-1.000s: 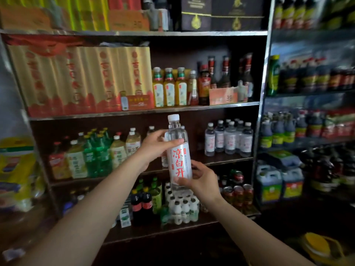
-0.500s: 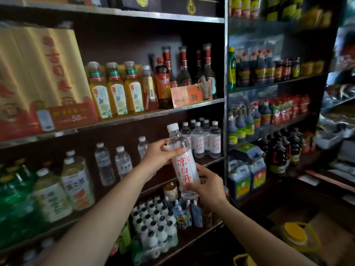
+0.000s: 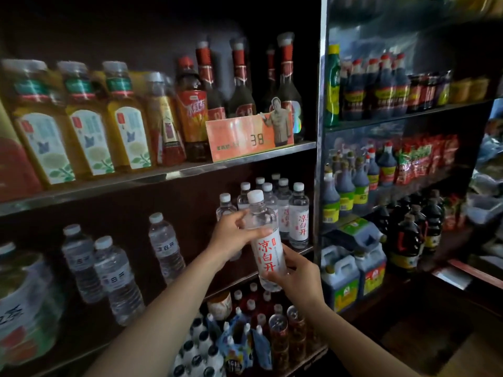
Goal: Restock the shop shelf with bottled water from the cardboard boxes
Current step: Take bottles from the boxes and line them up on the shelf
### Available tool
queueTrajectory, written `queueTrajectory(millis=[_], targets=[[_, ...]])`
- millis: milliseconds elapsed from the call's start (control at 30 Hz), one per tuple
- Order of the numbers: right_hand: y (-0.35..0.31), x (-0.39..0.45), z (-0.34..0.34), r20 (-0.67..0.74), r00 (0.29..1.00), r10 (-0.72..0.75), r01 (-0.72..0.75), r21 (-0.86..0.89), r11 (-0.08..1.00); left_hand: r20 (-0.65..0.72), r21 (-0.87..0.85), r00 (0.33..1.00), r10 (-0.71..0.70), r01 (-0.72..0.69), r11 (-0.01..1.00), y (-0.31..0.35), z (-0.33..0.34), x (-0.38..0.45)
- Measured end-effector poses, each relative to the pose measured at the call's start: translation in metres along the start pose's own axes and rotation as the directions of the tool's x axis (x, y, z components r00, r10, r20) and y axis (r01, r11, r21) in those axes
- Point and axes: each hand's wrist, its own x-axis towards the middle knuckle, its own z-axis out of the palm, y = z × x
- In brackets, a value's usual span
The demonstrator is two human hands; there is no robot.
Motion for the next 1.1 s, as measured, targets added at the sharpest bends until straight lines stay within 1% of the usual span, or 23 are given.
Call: queueTrajectory(millis=[167, 367, 533, 667, 733, 800, 867, 900, 1000, 1100], targets=[[0.04, 0.048, 0.003, 0.016, 1.0, -0.004, 0.004, -0.048, 0.999, 0.029, -0.016, 0.999, -0.02, 0.02, 1.0, -0.023, 0.021, 0.046], [0.078, 0.092, 0.013, -0.005, 1.0, 0.021, -0.021, -0.084, 0.996, 0.03, 0.006, 0.999, -0.034, 0.033, 0.999, -0.048, 0.035, 0.09], [0.103, 0.114, 0.022, -0.011, 0.998, 0.061, -0.062, -0.074, 0.995, 0.033, 0.111, 0.999, -0.029, 0.025, 0.994, -0.066, 0.047, 0.111], [0.118, 0.126, 0.023, -0.072, 0.996, 0.056, -0.062, -0.086, 0.994, 0.039, 0.218, 0.999, 0.013, -0.021, 0.976, -0.071, 0.062, 0.125], [0.121, 0.134, 0.022, -0.094, 0.993, 0.069, -0.077, -0.082, 0.994, 0.024, 0.315, 0.998, 0.054, -0.058, 0.947, -0.069, 0.068, 0.134], [0.122, 0.141, 0.021, -0.114, 0.991, 0.072, -0.084, -0.11, 0.99, -0.022, 0.422, 0.997, 0.076, -0.059, 0.905, -0.071, 0.071, 0.144], [0.121, 0.147, 0.018, -0.137, 0.987, 0.085, -0.103, -0.127, 0.987, -0.06, 0.492, 0.993, 0.098, -0.056, 0.869, -0.074, 0.073, 0.152], [0.121, 0.149, 0.017, -0.151, 0.984, 0.094, -0.115, -0.136, 0.984, -0.058, 0.514, 0.992, 0.112, -0.066, 0.855, -0.075, 0.074, 0.154], [0.123, 0.152, 0.015, -0.169, 0.981, 0.093, -0.126, -0.196, 0.972, -0.057, 0.523, 0.987, 0.148, -0.097, 0.847, -0.079, 0.08, 0.156], [0.125, 0.155, 0.017, -0.185, 0.981, 0.06, -0.103, -0.232, 0.967, -0.117, 0.479, 0.982, 0.151, -0.077, 0.874, -0.083, 0.084, 0.155]])
